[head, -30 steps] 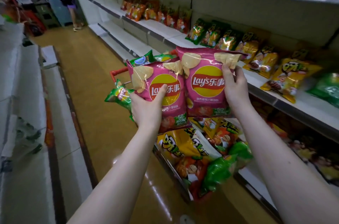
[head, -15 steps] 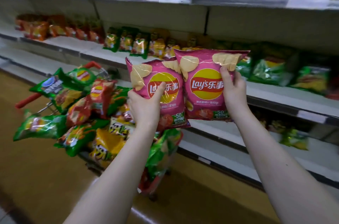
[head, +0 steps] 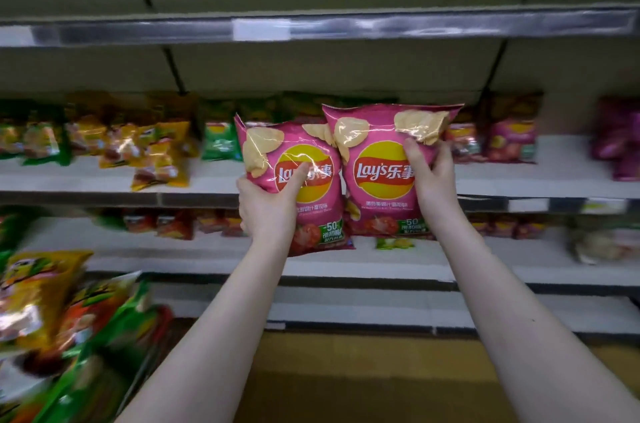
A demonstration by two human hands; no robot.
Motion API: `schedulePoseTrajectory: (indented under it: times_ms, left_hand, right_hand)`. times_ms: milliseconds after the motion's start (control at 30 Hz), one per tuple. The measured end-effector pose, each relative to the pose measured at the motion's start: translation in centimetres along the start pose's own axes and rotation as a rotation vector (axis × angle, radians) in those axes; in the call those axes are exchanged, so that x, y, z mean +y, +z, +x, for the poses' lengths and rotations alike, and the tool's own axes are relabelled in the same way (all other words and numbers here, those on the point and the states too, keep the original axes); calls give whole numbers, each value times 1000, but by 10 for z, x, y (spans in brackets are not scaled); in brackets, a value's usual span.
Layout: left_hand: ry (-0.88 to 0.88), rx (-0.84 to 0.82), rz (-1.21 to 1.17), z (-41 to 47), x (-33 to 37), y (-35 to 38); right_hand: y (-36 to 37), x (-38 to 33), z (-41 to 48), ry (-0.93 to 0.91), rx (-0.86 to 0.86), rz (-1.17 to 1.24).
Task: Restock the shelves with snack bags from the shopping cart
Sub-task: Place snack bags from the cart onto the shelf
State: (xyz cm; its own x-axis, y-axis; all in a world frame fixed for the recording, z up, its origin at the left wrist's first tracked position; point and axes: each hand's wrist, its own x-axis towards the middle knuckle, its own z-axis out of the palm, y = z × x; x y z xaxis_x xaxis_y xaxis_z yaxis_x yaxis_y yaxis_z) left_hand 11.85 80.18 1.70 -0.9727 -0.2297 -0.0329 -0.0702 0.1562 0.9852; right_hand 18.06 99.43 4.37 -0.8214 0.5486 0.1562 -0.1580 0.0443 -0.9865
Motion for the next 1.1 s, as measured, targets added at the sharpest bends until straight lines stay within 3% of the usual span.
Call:
schedulePoseTrajectory:
  times_ms: [400,833,1100]
  left_hand:
    - [39,-336,17,-12,22,186]
    - [-21,-489,-116,3,57,322]
    - [-108,-562,-201,-29,65,424]
  right_hand:
    - [-149,17,66,61,327,-115]
    - [-244,35,156,55,576,-139]
    - [-349,56,226,56,558,-162]
